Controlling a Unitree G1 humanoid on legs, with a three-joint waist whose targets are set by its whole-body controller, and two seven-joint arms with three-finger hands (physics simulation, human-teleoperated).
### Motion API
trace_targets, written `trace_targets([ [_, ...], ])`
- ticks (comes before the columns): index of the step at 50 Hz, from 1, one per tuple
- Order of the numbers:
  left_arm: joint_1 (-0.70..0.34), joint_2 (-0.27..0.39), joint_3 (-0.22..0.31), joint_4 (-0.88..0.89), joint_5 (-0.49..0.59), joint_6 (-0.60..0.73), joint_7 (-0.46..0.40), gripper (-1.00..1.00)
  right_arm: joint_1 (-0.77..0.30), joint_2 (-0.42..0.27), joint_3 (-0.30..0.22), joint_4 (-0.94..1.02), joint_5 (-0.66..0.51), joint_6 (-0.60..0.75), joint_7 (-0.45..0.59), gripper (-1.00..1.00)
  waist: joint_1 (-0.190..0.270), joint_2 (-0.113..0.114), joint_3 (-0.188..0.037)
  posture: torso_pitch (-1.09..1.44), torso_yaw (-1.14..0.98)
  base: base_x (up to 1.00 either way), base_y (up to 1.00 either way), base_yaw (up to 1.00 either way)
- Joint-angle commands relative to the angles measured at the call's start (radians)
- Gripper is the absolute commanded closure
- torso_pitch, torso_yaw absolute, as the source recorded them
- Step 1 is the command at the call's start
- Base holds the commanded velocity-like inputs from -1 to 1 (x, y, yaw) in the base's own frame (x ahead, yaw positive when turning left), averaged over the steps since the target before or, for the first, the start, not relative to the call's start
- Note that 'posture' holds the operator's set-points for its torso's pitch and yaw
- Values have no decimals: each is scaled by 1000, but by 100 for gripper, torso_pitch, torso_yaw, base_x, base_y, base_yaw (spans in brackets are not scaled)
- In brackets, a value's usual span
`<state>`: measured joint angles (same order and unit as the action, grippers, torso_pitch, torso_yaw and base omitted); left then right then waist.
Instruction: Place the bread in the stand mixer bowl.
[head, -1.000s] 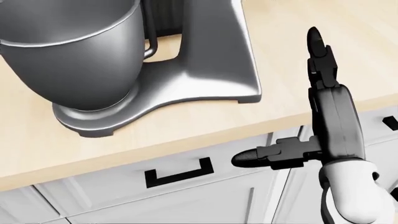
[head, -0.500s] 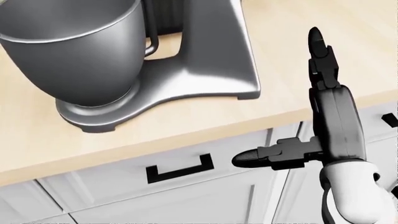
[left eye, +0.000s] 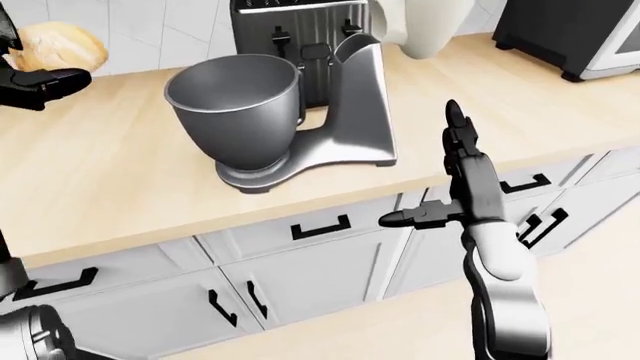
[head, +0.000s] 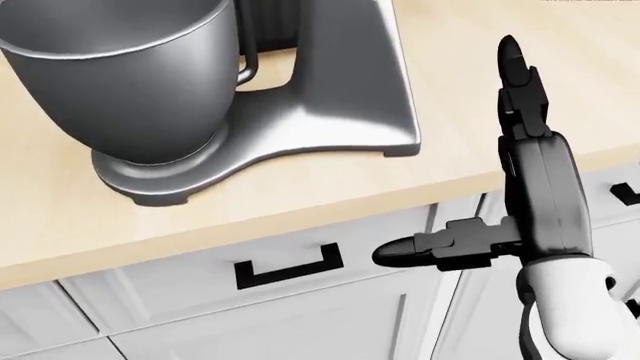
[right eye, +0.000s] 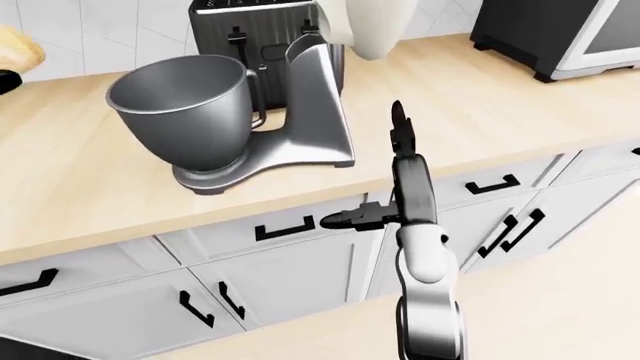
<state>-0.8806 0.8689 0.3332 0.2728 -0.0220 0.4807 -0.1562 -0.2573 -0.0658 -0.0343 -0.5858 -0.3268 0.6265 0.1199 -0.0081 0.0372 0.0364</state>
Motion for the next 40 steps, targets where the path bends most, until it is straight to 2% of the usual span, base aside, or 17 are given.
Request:
trace_targets([
  [1, -35, 9, 16, -32, 16, -41, 11, 100, -21, -3, -2, -39, -3, -25, -5, -100, 0, 7, -25, 0, 0, 0, 0, 0],
  [3, -48, -2, 9, -32, 26, -38, 9, 100, -21, -4, -3, -38, -2, -25, -4, -100, 0, 4, -24, 0, 0, 0, 0, 0],
  [6, -134, -22, -30, 1, 48, -27, 6, 100, -20, -4, -6, -44, 0, -22, -4, -100, 1, 0, -26, 0, 0, 0, 0, 0],
  [9, -175, -42, -46, 18, 74, -30, -4, 100, -20, -6, -8, -45, 1, -22, -3, -100, 4, -6, -26, 0, 0, 0, 0, 0],
  [17, -181, -71, -48, 27, 110, -55, -20, 100, -20, -7, -7, -42, 0, -22, -5, -100, 3, -8, -27, 0, 0, 0, 0, 0],
  [20, -235, -76, -65, 73, 124, -66, -25, 100, -19, -8, -8, -43, -1, -21, -4, -100, 4, -9, -27, 0, 0, 0, 0, 0],
  [28, -284, -95, -83, 120, 148, -91, -35, 100, -16, -9, -11, -43, 1, -27, -3, -100, 5, -16, -26, 0, 0, 0, 0, 0],
  [32, -275, -105, -80, 120, 160, -101, -38, 100, -14, -11, -14, -60, 1, -18, 1, -100, 5, -17, -26, 0, 0, 0, 0, 0],
  [35, -316, -111, -94, 143, 173, -99, -44, 100, -10, -12, -16, -60, 1, -21, 0, -100, 6, -17, -26, 0, 0, 0, 0, 0],
  [40, -321, -145, -105, 151, 194, -122, -46, 100, -8, -15, -20, -70, 0, -14, 5, -100, 7, -21, -25, 0, 0, 0, 0, 0],
])
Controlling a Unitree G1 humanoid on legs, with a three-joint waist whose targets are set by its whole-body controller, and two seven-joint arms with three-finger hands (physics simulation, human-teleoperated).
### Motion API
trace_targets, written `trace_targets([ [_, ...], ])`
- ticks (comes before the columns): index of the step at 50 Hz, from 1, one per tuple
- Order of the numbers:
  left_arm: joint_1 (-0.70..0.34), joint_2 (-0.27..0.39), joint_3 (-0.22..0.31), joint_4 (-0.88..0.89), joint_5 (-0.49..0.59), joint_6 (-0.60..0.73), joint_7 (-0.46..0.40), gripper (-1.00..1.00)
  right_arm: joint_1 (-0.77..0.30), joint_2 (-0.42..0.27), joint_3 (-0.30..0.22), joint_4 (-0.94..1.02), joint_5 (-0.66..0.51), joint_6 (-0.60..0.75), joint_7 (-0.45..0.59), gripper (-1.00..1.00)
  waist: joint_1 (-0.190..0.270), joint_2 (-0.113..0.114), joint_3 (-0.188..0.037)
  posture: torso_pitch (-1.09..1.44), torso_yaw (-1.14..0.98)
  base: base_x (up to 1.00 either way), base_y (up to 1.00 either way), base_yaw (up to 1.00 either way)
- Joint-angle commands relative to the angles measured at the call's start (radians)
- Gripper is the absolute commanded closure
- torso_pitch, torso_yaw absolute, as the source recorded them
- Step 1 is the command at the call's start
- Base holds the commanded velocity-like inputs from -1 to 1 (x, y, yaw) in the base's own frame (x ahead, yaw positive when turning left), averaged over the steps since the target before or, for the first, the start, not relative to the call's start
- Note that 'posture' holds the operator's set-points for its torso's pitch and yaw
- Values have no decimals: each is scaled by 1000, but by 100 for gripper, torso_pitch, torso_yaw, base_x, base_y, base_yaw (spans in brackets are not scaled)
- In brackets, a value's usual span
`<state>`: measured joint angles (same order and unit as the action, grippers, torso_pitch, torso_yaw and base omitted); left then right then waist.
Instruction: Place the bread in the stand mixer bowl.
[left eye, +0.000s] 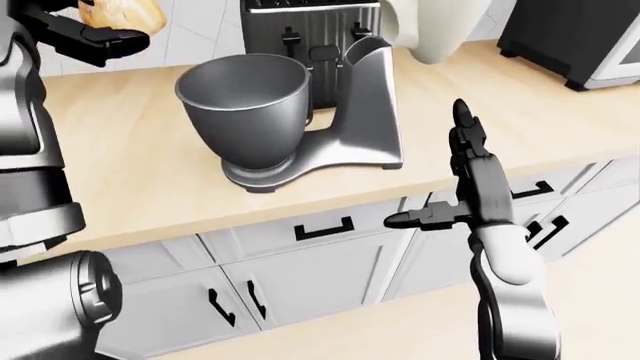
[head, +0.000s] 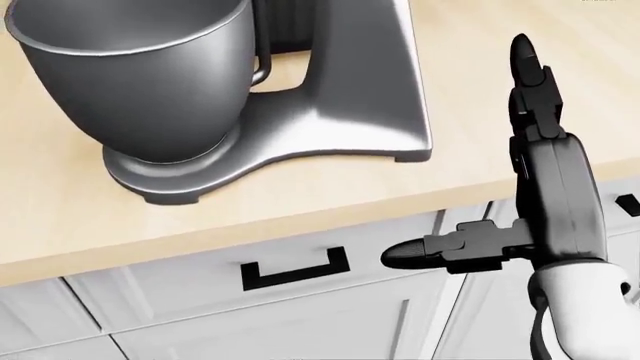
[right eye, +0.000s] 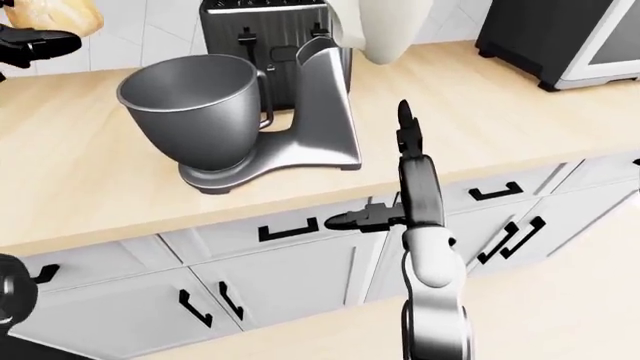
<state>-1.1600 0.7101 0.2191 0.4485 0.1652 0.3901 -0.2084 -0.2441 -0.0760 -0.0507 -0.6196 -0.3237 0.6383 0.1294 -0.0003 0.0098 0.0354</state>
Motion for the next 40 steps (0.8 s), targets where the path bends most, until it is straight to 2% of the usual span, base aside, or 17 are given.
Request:
trace_targets([
  [1, -52, 12, 6, -16, 12, -35, 4, 100, -21, -5, -4, -34, -3, -27, -5, -100, 0, 6, -25, 0, 0, 0, 0, 0],
  [17, -158, -13, -16, 36, 54, -43, -22, 100, -19, -5, -7, -48, -7, -19, -6, -100, 0, 1, -23, 0, 0, 0, 0, 0],
  [40, -266, -127, -61, 178, 95, -116, -5, 100, -18, -9, -16, -59, 8, -13, -6, -100, 3, -9, -24, 0, 0, 0, 0, 0],
])
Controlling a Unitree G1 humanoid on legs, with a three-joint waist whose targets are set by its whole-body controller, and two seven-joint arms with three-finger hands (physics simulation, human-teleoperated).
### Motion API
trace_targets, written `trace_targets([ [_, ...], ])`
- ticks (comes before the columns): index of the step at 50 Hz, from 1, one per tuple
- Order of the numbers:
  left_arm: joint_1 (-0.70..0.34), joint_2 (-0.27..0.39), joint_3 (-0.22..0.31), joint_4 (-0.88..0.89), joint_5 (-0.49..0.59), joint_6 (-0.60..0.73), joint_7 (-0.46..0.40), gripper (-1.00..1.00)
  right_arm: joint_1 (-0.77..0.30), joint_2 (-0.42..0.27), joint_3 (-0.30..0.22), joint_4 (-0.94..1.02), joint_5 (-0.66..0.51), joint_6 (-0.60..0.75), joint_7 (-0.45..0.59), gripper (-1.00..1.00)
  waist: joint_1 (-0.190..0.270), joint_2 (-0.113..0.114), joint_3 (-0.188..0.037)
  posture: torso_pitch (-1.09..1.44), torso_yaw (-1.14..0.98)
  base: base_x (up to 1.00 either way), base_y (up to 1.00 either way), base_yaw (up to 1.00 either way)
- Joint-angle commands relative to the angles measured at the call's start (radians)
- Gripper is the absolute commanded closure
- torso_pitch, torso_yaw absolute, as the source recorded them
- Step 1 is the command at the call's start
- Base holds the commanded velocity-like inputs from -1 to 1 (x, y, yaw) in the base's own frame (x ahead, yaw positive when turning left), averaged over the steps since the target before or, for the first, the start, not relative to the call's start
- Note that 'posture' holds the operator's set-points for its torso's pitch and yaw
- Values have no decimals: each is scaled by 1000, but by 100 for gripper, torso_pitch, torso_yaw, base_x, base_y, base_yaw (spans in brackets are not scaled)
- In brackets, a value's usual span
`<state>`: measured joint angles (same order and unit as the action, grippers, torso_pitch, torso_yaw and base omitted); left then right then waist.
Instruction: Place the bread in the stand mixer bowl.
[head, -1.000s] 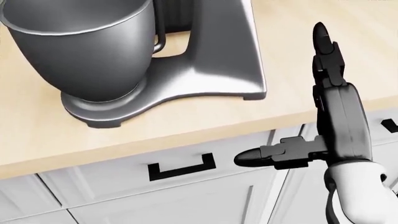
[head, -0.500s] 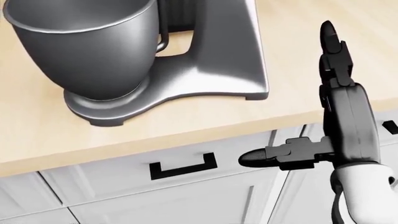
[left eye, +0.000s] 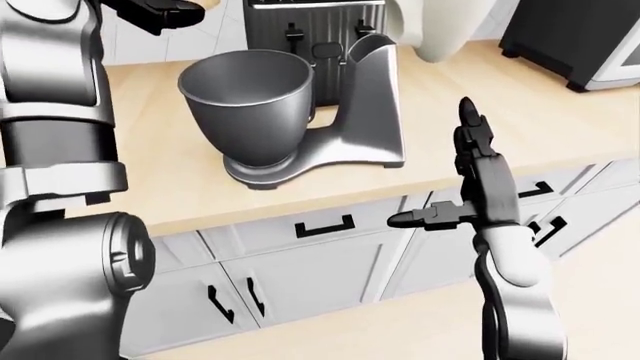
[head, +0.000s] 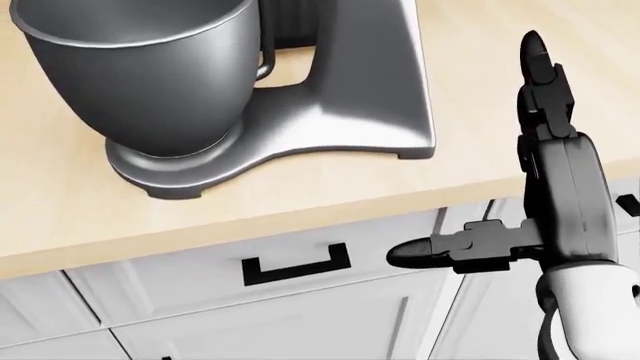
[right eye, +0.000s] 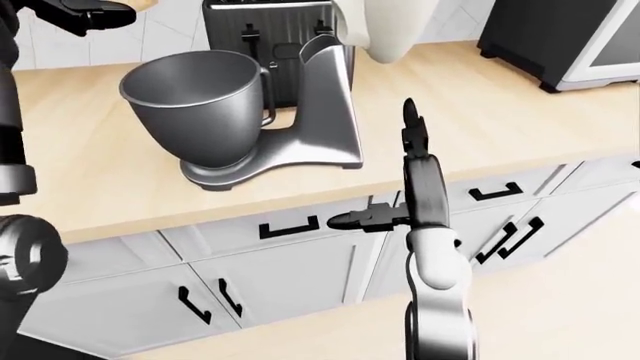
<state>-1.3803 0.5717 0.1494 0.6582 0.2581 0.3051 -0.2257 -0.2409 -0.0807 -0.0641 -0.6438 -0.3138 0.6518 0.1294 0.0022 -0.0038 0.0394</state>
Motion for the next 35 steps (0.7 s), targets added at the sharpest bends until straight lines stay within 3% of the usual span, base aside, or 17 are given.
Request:
trace_targets([
  [1, -48, 6, 6, -28, 3, -35, 13, 100, -22, -5, -2, -34, -2, -27, -6, -100, 0, 4, -28, 0, 0, 0, 0, 0],
  [18, -26, -59, -6, -9, 8, -56, 33, 100, -24, -6, 0, -23, -3, -33, -9, -100, -1, 2, -30, 0, 0, 0, 0, 0],
  [35, -8, -75, -13, 62, 16, -117, 49, 100, -27, -7, 2, -39, -13, -18, -1, -100, 0, 1, -32, 0, 0, 0, 0, 0],
])
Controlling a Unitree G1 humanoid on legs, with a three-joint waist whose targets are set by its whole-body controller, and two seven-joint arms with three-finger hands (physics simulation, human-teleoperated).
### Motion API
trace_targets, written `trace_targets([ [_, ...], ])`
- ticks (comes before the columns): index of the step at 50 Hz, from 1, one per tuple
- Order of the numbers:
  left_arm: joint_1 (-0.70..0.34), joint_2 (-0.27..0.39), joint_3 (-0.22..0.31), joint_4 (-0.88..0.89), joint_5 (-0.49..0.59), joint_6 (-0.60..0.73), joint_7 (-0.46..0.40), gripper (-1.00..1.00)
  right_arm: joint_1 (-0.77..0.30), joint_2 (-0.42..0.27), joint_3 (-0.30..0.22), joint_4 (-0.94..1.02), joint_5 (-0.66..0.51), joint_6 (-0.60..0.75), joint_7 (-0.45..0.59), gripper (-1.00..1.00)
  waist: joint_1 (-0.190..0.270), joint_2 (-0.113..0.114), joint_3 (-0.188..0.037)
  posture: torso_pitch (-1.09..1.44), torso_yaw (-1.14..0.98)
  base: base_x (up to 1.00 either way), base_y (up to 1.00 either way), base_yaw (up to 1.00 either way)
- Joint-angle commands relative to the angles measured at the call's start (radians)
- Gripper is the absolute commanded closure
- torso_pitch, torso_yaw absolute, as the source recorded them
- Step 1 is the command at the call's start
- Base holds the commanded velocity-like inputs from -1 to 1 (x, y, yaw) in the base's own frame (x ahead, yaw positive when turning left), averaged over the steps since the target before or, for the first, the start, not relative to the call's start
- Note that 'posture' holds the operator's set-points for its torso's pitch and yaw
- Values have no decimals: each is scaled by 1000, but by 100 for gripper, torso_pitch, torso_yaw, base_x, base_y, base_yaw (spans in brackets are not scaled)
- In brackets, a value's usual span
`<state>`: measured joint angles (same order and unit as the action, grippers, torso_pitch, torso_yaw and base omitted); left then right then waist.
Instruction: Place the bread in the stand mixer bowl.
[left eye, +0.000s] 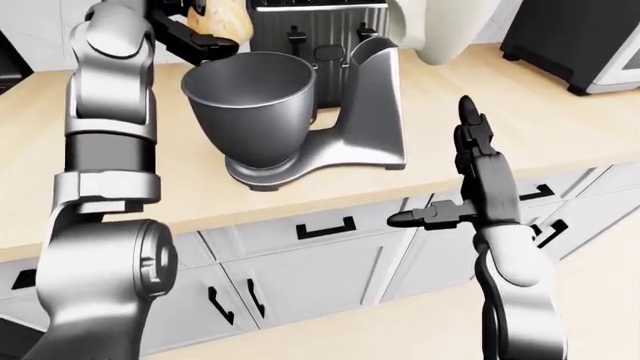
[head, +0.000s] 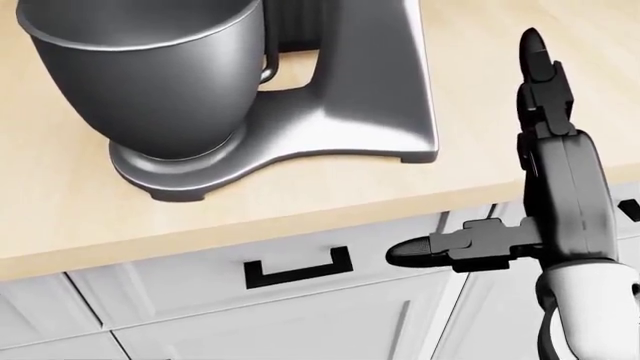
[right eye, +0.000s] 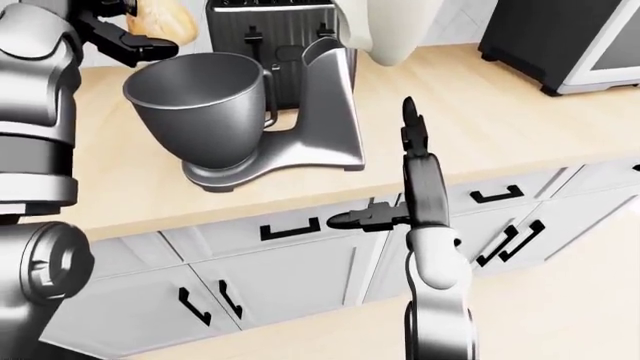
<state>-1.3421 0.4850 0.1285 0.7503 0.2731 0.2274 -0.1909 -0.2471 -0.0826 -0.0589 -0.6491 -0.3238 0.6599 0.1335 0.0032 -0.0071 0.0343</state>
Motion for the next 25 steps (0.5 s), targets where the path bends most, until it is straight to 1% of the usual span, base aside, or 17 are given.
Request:
trace_targets([
  [1, -51, 11, 6, -18, 3, -46, 17, 100, -21, -5, -4, -32, -3, -27, -5, -100, 0, 4, -28, 0, 0, 0, 0, 0],
  [4, -52, 8, 5, -2, 6, -58, 19, 100, -21, -5, -4, -32, -3, -27, -5, -100, -1, 3, -28, 0, 0, 0, 0, 0],
  [14, -121, 4, 1, 152, 11, -144, 54, 100, -20, -4, -6, -23, 2, -36, -7, -100, 0, 2, -29, 0, 0, 0, 0, 0],
  [25, -133, -13, -8, 208, 18, -174, 67, 100, -16, -3, -7, -24, 7, -40, -9, -100, -1, 2, -30, 0, 0, 0, 0, 0],
])
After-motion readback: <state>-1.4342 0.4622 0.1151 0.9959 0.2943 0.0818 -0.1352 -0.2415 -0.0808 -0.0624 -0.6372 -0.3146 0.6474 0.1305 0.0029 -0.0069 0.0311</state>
